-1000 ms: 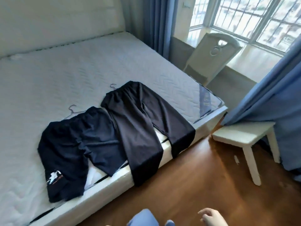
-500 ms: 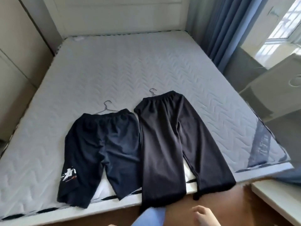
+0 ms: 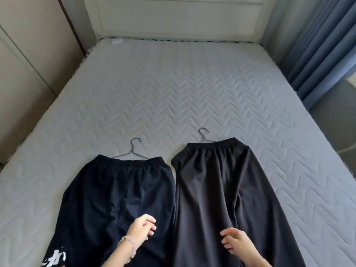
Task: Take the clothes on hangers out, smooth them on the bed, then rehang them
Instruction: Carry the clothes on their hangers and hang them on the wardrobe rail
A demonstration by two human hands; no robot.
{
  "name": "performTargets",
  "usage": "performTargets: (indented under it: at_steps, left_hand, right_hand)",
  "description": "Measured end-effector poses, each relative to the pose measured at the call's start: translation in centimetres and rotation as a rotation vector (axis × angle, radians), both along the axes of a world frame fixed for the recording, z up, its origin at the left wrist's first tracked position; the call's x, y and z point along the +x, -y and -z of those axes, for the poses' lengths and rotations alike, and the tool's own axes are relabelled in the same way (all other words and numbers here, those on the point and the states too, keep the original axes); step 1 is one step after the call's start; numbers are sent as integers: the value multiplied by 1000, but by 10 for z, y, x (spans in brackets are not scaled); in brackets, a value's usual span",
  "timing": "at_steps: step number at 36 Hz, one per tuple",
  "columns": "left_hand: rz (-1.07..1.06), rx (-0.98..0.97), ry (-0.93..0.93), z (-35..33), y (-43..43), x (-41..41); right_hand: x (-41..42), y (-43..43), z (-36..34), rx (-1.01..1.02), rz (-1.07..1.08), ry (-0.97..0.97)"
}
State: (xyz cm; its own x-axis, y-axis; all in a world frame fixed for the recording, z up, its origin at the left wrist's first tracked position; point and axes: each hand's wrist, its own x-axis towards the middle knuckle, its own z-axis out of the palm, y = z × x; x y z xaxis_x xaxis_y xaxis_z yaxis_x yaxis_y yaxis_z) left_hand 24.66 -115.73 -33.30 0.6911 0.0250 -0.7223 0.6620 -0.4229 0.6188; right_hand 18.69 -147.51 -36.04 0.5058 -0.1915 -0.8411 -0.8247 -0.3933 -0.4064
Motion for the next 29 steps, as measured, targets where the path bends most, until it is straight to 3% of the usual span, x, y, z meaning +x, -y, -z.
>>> performTargets:
  at_steps: [1,8,14,18,23,29]
  left_hand:
    - [10,15,23,9,-1,21]
    - [70,179,187,73,-20,163]
    - [144,570,381,128,-72,258]
    - [208,816,392,154,-101,293]
    - [267,841,310,181,-113,316]
    - [281,995,466,192,-120,319]
  right_hand:
    - [31,-3,4,19,44,144]
    - [215,29,24,-147,-139,386]
    - [330,59,87,-370,-289,557]
    - [370,62,120,-499,-409,558]
    - [391,65,150,-652,-489,534]
    - [397,72,155,-739,-411,607]
